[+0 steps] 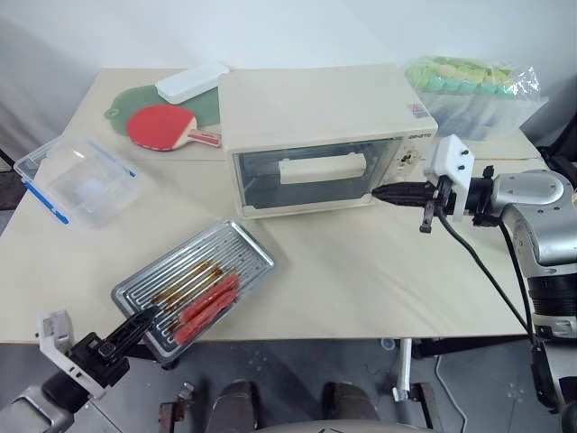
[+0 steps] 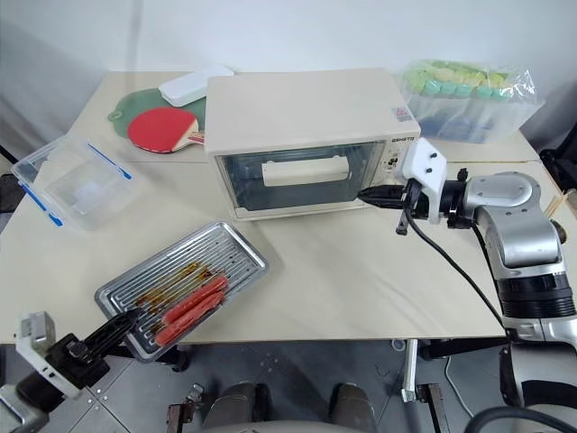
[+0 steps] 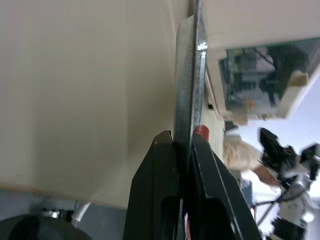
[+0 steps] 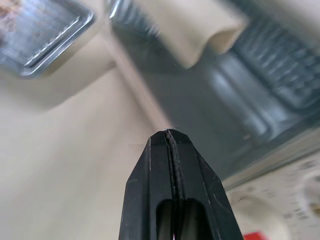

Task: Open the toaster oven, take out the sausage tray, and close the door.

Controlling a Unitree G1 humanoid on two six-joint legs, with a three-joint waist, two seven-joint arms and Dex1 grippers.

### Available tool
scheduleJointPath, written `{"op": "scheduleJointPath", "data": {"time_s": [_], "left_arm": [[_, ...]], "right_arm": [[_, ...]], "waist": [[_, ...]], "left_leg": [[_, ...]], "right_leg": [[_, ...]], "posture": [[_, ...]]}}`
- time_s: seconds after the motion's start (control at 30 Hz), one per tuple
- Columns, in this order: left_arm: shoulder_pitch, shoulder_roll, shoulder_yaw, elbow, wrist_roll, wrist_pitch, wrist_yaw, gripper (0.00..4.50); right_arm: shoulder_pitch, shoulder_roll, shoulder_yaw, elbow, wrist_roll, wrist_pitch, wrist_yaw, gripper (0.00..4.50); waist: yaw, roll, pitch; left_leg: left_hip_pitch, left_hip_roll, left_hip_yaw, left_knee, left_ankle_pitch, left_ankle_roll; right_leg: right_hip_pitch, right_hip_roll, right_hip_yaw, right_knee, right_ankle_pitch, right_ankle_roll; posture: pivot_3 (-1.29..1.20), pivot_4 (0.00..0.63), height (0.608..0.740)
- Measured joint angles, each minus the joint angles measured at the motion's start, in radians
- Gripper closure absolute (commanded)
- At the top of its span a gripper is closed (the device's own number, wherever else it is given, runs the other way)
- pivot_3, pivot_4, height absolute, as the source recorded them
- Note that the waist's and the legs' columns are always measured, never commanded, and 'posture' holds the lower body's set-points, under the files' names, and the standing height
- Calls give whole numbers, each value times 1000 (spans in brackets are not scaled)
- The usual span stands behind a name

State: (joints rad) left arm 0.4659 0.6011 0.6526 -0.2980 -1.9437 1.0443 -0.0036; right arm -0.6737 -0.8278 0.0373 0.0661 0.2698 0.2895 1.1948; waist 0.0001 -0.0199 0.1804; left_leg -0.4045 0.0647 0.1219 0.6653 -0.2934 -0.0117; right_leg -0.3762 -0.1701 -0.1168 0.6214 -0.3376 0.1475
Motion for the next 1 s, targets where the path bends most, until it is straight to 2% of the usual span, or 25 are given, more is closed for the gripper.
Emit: {"op": "scheduleJointPath", "data": {"time_s": [0.13,0.33,0.5,0.57,0.73,1.0], "left_arm": [[-106,65,-98,47,0,49,-10,4500],[-448,156,-344,217,0,148,-14,4500],[-657,165,-507,345,10,207,-21,4500],[-704,159,-551,376,37,232,-37,4500],[-896,65,-662,504,207,304,-110,4500],[-1041,-50,-639,652,435,322,-256,4500]], "right_arm": [[66,-32,-7,-71,20,31,35,4489],[155,-53,-18,-152,43,73,28,4489],[220,-75,-56,-197,63,110,3,4489],[252,-89,-73,-211,66,121,-1,4489],[319,-114,-137,-230,68,127,-32,4489],[390,-139,-184,-288,74,150,-66,4489]], "waist": [[-2,0,0],[1,0,0],[-3,0,0],[-2,1,0],[23,1,0],[32,1,0]], "left_leg": [[0,0,0,-1,0,0],[0,0,0,0,0,-1],[0,0,1,-2,0,-1],[0,0,1,-2,0,-1],[0,0,1,2,1,-1],[0,-1,1,2,1,-1]], "right_leg": [[0,1,0,0,0,0],[0,1,1,2,0,0],[-1,1,0,2,0,0],[-1,1,0,1,0,0],[0,1,1,3,0,1],[1,1,1,3,1,1]], "posture": [[0,150,740],[0,150,740],[0,150,740],[0,150,740],[0,150,740],[0,150,740]]}}
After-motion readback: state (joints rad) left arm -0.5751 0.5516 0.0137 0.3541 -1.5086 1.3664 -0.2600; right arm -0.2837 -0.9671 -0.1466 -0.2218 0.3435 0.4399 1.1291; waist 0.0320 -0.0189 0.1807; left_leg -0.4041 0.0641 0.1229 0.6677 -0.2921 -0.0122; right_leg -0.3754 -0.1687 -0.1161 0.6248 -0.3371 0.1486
